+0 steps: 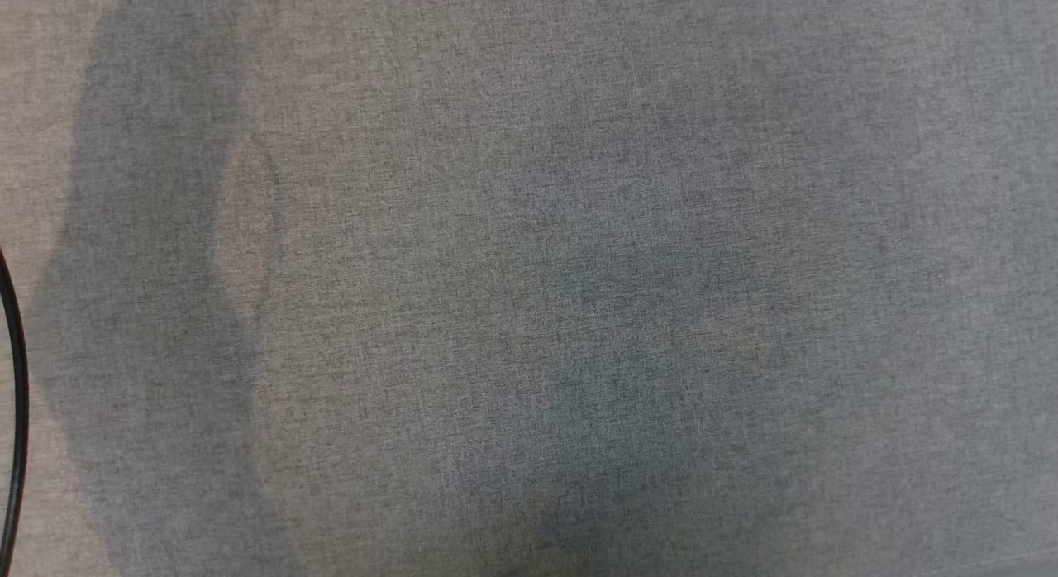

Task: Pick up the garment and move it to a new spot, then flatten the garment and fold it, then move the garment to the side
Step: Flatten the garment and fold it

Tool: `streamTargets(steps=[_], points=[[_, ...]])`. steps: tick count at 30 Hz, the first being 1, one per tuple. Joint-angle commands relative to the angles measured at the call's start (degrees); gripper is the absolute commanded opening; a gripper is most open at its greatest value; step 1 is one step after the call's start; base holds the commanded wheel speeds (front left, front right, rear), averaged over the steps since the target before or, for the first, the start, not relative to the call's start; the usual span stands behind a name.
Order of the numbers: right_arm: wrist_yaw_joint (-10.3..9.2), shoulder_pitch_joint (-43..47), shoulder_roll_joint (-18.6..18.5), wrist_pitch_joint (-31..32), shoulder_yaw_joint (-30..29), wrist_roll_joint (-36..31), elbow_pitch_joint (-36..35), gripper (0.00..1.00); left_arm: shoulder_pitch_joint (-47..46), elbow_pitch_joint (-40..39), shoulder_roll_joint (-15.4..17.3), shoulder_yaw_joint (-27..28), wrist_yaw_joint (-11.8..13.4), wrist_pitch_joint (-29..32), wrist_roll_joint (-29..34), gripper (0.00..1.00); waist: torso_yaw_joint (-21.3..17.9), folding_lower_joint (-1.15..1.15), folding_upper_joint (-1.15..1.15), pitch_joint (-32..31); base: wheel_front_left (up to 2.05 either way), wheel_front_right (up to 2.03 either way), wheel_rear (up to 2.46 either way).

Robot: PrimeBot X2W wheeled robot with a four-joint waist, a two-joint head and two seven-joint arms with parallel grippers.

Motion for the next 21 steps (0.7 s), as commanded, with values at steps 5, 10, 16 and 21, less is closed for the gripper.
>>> streamTargets(steps=[5, 10, 16, 21], points=[[-0.03, -0.03, 0.11, -3.03, 1.02, 1.09, -0.16, 0.0, -1.92, 4.47, -1.28, -1.97, 0.19, -3.41, -2.19, 0.0, 0.09, 0.0, 0.0, 0.35, 0.0, 0.0, 0.0], [-0.03, 3.87, 0.37, -1.98, 6.35, 3.12, -0.62, 0.0, 0.87, 8.57, -2.27, -5.99, 0.15, -2.0, -5.18, 0.0, 0.01, 0.0, 0.0, -0.25, 0.0, 0.0, 0.0], [-0.02, 11.26, 1.28, -0.46, 13.09, 6.48, -2.39, 0.0, 8.11, 11.23, -2.23, -11.23, 0.15, 2.54, -9.92, 0.0, -0.04, 0.0, 0.0, -1.95, 0.0, 0.0, 0.0], [-0.02, 18.36, -0.97, -2.68, 18.53, 7.18, -7.59, 0.0, 15.13, 10.08, -1.71, -14.54, 0.14, 4.86, -14.83, 0.0, -0.09, 0.0, 0.0, -3.91, 0.0, 0.0, 0.0]])
